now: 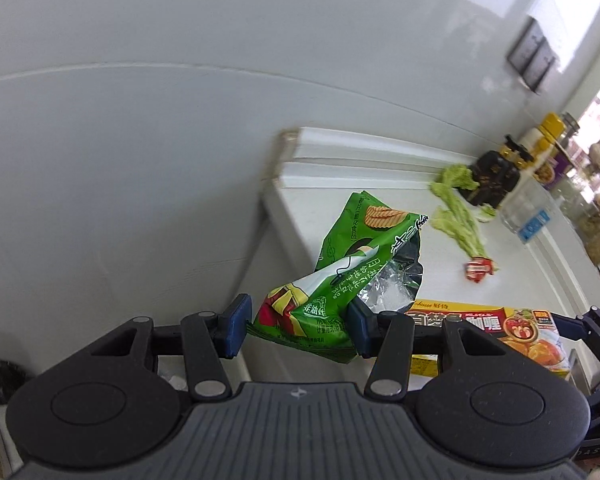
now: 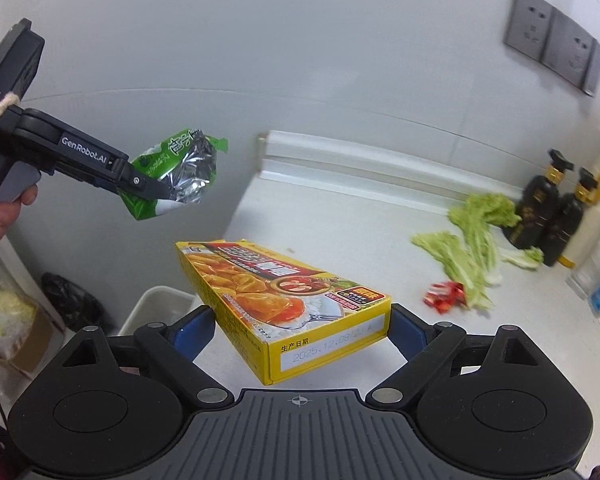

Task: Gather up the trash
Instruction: 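Carry the green chip bag in the left gripper to the wastebasket while the right carries the curry box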

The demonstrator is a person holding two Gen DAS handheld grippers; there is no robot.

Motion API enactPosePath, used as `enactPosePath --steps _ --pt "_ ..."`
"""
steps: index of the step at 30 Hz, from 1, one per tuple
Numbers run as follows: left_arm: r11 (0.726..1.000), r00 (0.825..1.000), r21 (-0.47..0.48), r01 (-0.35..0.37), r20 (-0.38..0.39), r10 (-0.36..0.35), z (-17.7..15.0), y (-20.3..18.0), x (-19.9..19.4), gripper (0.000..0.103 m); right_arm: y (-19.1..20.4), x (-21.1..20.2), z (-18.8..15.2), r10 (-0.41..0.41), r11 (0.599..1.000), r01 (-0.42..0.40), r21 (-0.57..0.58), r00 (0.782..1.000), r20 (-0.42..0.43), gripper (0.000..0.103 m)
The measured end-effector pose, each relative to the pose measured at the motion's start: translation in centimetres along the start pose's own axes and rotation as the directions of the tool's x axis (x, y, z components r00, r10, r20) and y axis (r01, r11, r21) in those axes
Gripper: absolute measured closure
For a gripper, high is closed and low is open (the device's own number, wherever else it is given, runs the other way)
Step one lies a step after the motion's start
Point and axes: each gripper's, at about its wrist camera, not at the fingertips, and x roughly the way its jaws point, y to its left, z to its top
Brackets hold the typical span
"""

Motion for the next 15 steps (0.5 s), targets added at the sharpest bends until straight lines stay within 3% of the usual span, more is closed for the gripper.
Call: enactPosePath --steps 8,15 --pt "0.990 0.997 -0.118 -0.075 -0.018 0.074 -1.9 4.8 -0.5 0.056 3.3 2.3 1.9 0.076 0.993 -0.077 -0.087 0.997 -0.022 0.010" --pt "0.974 0.988 -0.171 -0.149 -0.065 0.140 -4.1 8.1 0.6 0.056 6.2 4.4 3.4 0.091 0.984 -0.097 -0.149 0.995 -0.047 0.010"
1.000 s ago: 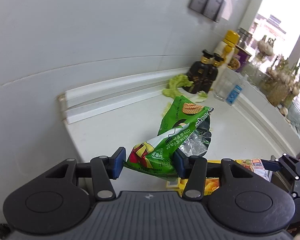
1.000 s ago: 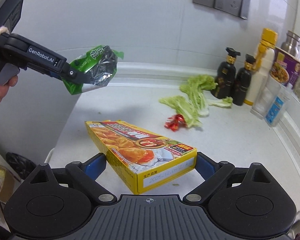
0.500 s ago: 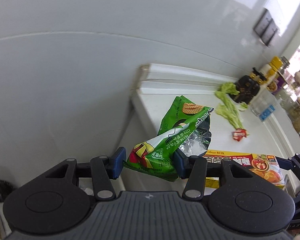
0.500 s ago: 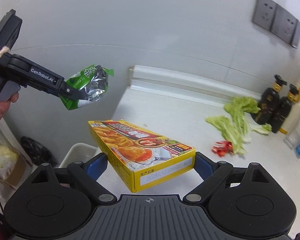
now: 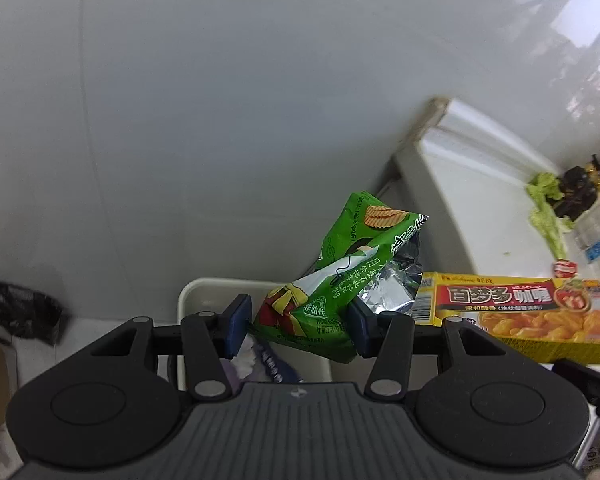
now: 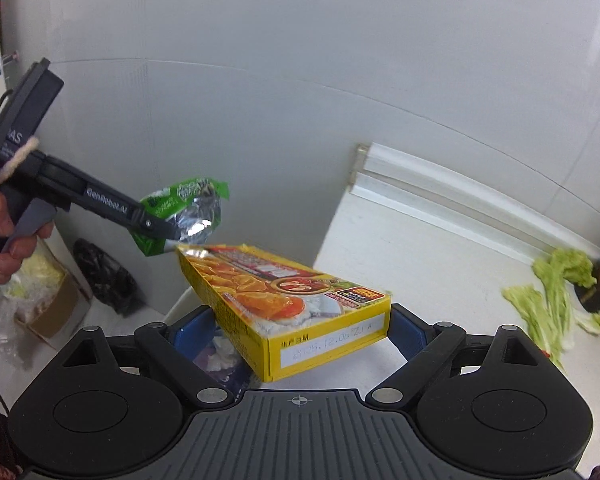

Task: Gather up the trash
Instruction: 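Carry the green chip bag in the left gripper to the wastebasket while the right carries the curry box, then open both grippers over the wastebasket to drop the chip bag and curry box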

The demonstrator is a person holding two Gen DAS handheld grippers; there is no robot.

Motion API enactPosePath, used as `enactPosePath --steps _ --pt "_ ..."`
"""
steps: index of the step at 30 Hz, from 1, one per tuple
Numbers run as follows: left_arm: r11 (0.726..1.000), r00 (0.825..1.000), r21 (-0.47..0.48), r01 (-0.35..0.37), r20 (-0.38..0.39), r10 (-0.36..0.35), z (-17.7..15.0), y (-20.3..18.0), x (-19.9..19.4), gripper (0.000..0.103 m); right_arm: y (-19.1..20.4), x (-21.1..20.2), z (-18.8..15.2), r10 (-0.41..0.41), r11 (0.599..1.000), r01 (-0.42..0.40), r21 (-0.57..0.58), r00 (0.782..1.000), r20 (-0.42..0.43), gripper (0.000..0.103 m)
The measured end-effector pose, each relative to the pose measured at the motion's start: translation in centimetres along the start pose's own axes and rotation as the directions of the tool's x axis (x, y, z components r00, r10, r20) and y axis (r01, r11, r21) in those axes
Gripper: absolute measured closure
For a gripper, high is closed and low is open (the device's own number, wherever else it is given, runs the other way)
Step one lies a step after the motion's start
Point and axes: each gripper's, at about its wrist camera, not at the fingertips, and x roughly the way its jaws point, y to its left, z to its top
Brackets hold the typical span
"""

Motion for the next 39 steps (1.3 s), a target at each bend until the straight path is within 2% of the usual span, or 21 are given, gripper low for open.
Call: enactPosePath --steps 6,12,15,19,21,23,26,31,39 --pt "0.996 0.996 -0.061 -0.065 -0.066 0.061 -1.9 3.2 3.1 0.056 2.3 3.0 1.1 0.019 0.999 -0.021 -0.031 0.998 -0.055 0.014" --pt "0.981 0.979 -0.136 -0.138 -0.169 0.114 -3.7 6.2 7.2 0.056 5.6 8.6 1.6 0.030 0.993 -0.049 -0.110 0.986 -0.165 0.017" --pt "0.976 0.970 -0.139 -0.167 -0.200 0.137 -4.2 7.1 8.5 0.056 6.7 10.8 1.8 0.005 0.991 -0.032 -0.133 0.980 -0.197 0.018" --pt "0.974 0.959 -0.126 -0.188 -0.236 0.155 -4.6 7.3 10.7 0.055 7.0 13.4 2.2 -0.008 0.995 -0.016 -0.103 0.975 -0.222 0.018" --pt "0.976 0.956 -0.111 -0.186 -0.251 0.153 -4.8 7.2 11.6 0.051 7.0 14.5 2.4 -0.025 0.995 0.002 -0.098 0.972 -0.233 0.018" --pt "0.979 0.950 -0.092 -0.183 -0.272 0.152 -5.3 7.3 12.2 0.041 6.9 15.5 2.6 -0.045 0.994 0.019 -0.105 0.968 -0.245 0.018" --pt "0.981 0.943 -0.072 -0.182 -0.294 0.154 -5.9 7.4 13.0 0.036 7.2 16.7 2.7 -0.065 0.992 0.034 -0.121 0.962 -0.263 0.018" --pt "0.981 0.939 -0.090 -0.169 -0.319 0.133 -6.8 8.0 13.0 0.027 8.2 18.0 3.0 -0.108 0.986 0.068 -0.155 0.958 -0.267 0.018" --pt "0.984 0.937 -0.079 -0.158 -0.328 0.124 -7.5 8.1 12.9 0.020 9.3 20.7 3.3 -0.115 0.983 0.064 -0.172 0.947 -0.300 0.018"
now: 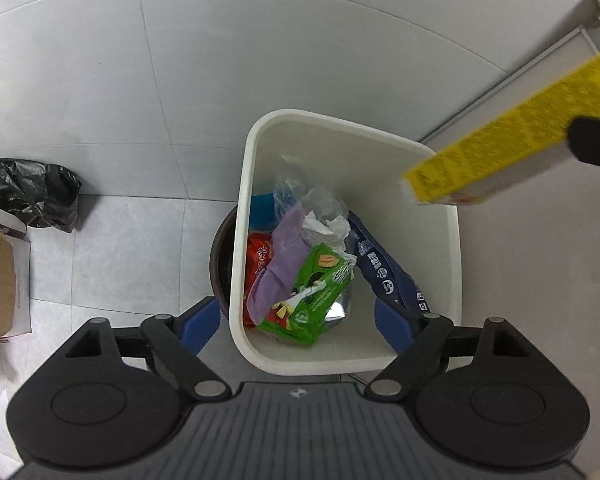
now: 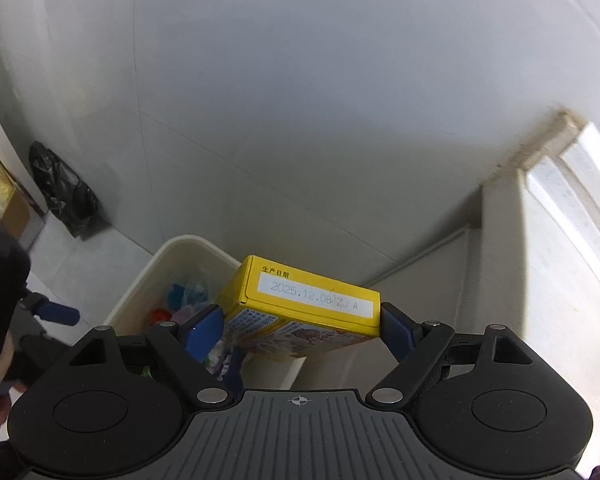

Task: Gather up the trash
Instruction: 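Open both grippers over the wastebasket to drop the chip bag and curry box, then move both open tools back to the counter toward the lettuce leaves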

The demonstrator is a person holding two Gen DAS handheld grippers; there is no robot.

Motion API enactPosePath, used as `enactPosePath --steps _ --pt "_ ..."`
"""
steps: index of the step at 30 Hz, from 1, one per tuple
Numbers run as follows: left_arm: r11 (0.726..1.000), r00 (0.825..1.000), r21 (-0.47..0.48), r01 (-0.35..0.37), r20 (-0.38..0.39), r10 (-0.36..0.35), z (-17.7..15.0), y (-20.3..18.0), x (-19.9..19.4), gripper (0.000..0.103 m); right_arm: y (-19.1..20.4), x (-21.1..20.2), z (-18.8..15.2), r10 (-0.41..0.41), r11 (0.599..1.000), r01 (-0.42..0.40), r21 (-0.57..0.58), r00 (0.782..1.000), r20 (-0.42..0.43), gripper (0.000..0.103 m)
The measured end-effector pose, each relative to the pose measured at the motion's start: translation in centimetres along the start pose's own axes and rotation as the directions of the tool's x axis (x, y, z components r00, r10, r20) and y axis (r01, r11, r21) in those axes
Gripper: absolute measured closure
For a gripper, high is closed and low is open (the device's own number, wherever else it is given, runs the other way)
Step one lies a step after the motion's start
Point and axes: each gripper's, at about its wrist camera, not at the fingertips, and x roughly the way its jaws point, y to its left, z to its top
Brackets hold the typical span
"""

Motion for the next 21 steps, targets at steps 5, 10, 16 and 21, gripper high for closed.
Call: enactPosePath --steps 5,10,16,21 --pt "1.000 1.000 0.003 0.003 -0.007 -0.003 -0.2 -0.3 0.0 0.019 1.0 2.3 1.3 0.027 1.000 -0.028 -0.015 0.999 -0.032 0.017" --pt "1.000 1.000 0.001 0.001 -0.012 -0.001 -0.5 -0.2 -0.1 0.019 0.4 3.4 1.9 0.064 0.998 -0.062 0.029 0.997 -0.053 0.014" --pt "1.000 1.000 -0.001 -0.005 -0.014 0.005 -0.5 -0.3 0.0 0.018 -1.0 3.2 1.8 0.101 0.991 -0.096 0.098 0.993 -0.052 0.013" --pt "1.000 1.000 0.013 -0.008 -0.002 0.008 -0.3 -0.7 -0.4 0.018 -1.4 2.3 1.2 0.114 0.989 -0.108 0.104 0.992 -0.048 0.013"
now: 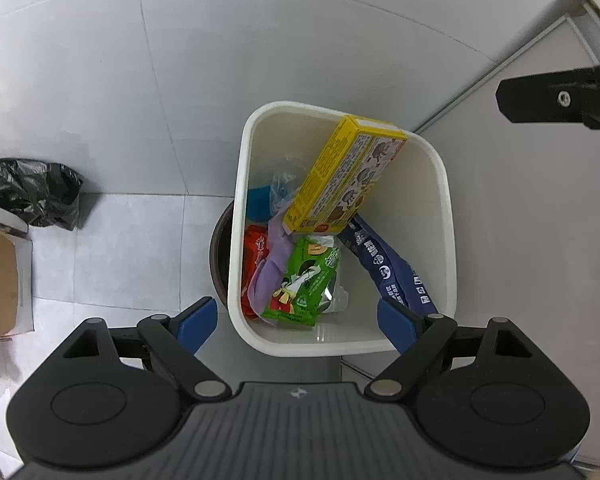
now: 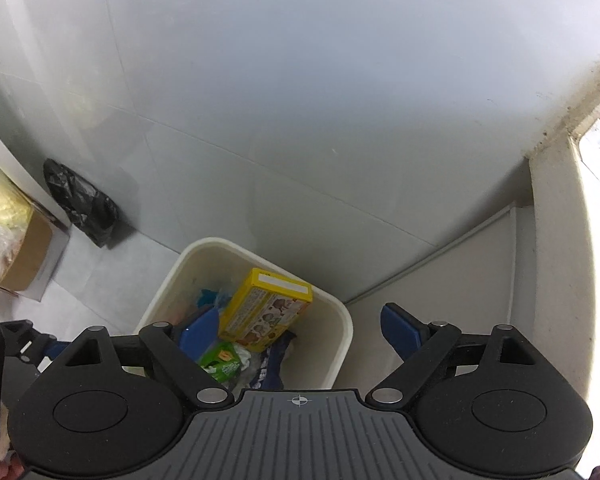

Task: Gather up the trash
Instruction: 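Move both open tools back to the counter toward the lettuce leaves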

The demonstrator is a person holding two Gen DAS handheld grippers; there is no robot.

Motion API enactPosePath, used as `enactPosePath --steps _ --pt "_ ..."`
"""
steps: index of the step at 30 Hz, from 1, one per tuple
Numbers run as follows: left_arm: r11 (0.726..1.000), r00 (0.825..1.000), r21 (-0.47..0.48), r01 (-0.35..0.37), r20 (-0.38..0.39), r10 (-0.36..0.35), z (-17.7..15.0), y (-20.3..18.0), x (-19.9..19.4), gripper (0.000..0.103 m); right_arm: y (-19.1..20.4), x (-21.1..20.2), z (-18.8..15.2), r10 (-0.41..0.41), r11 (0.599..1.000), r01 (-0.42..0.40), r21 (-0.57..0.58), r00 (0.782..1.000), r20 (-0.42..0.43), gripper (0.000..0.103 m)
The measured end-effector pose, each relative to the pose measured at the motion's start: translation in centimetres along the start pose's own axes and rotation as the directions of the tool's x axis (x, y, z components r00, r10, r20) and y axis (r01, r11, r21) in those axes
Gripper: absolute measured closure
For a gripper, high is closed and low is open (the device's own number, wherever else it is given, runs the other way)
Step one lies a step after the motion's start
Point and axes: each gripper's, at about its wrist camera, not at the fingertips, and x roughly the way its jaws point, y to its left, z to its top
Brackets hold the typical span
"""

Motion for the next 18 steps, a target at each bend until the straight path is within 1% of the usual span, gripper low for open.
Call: enactPosePath --steps 1,2,6,9,18 --pt "1.000 1.000 0.005 -0.001 0.002 0.001 0.1 0.0 -0.1 0.017 -0.4 0.0 0.2 0.004 1.000 -0.004 -0.001 1.000 0.003 0.013" --pt "1.000 1.000 0.009 -0.002 0.005 0.002 0.2 -0.1 -0.3 0.017 -0.3 0.2 1.0 0.007 1.000 -0.007 -0.003 1.000 0.005 0.013" --pt "1.000 1.000 0.023 -0.007 0.015 0.006 0.3 -0.4 -0.9 0.016 -0.4 -0.3 0.8 0.027 1.000 -0.027 0.008 0.999 0.021 0.013" --pt "0.999 1.000 0.032 -0.010 0.022 0.009 0.4 -0.5 -1.5 0.014 -0.3 -1.1 0.5 0.041 0.999 -0.042 0.020 0.998 0.039 0.009" --pt "0.997 0.999 0.070 -0.017 0.042 0.014 0.3 -1.3 -4.2 0.005 -0.4 -5.6 -0.5 0.110 0.993 -0.113 0.028 0.989 0.101 0.006"
